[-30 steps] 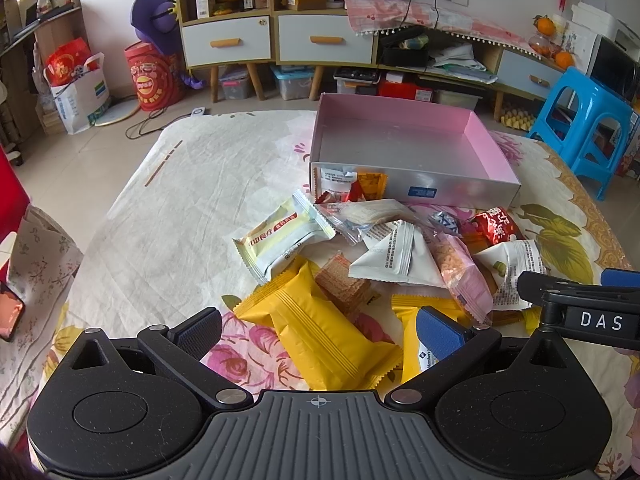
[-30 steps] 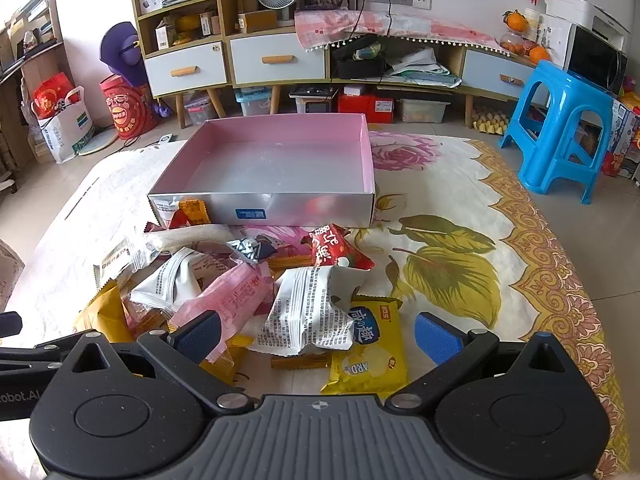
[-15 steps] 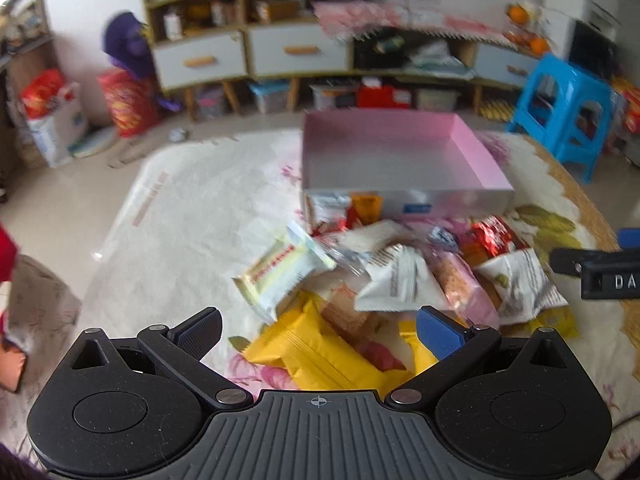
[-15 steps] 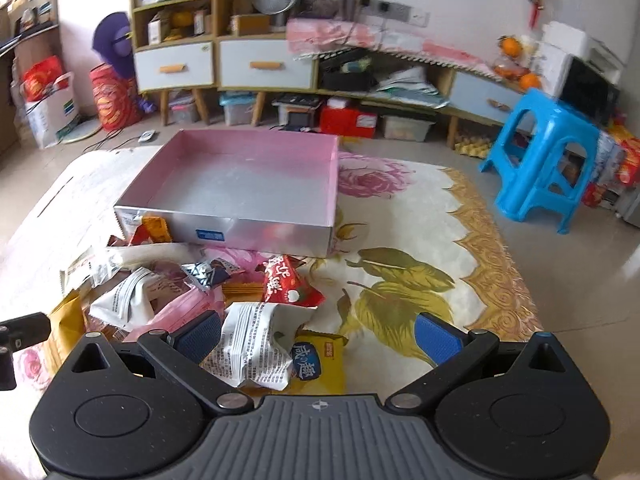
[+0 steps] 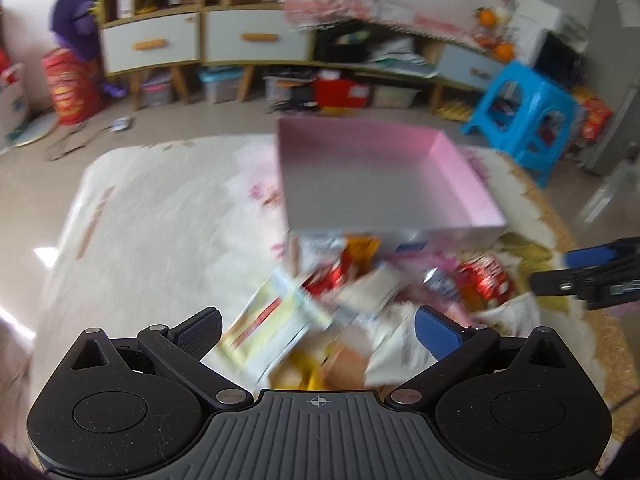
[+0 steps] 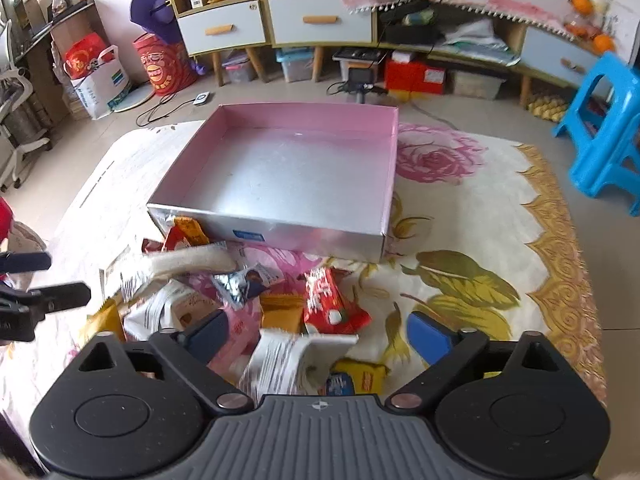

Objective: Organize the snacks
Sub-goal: 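Grasp the clear-bagged bread with the left tool while the right tool grasps a red snack packet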

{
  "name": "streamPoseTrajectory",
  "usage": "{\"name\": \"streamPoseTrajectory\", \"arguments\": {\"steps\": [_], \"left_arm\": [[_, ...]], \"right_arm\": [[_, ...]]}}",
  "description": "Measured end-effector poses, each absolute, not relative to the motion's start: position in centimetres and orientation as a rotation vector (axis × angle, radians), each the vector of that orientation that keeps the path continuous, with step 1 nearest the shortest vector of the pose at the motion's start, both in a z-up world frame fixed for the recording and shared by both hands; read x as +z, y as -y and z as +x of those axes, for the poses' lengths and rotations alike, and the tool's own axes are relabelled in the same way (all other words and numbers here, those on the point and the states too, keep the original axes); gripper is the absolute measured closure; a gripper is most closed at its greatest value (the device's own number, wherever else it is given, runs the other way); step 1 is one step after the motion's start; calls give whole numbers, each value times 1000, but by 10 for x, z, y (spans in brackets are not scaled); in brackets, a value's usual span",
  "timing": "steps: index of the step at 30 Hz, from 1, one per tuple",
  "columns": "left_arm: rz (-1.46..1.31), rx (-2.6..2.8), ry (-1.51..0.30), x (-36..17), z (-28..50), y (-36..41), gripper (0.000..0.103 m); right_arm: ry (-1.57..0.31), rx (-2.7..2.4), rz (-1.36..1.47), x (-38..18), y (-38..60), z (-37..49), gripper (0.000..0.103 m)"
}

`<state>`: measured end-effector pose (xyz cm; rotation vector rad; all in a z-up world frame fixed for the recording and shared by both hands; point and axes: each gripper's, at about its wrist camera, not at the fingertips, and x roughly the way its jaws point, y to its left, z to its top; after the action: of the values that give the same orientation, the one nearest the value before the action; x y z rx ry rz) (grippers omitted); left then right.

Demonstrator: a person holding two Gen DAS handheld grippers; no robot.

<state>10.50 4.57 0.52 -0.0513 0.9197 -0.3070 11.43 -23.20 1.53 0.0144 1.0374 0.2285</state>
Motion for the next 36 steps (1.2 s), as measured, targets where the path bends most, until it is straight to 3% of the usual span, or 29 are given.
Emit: {"name": "streamPoseTrajectory", "arguments": {"steps": [4, 8, 17, 25, 31, 36], "left_arm": [[-101, -439, -952, 0, 129, -41, 7], [-78, -523, -964, -7, 144, -25, 23], [22, -641, -1036, -26, 170, 6, 52], [96, -590, -1085, -38, 177, 12, 61], [132, -565, -1095, -41, 173, 15, 63], [169, -525, -1127, -49, 166, 21, 78]], "right_arm": [[-1045, 257, 106, -4, 244, 130, 29], [-1119, 293, 212, -33, 258, 137, 43], [-1096, 327, 189, -38, 260, 142, 48], [-1089, 329, 102, -49, 248, 145, 63], [-1061, 306, 57, -48, 247, 144, 67], [-1046, 293, 30, -46, 242, 145, 70]]}}
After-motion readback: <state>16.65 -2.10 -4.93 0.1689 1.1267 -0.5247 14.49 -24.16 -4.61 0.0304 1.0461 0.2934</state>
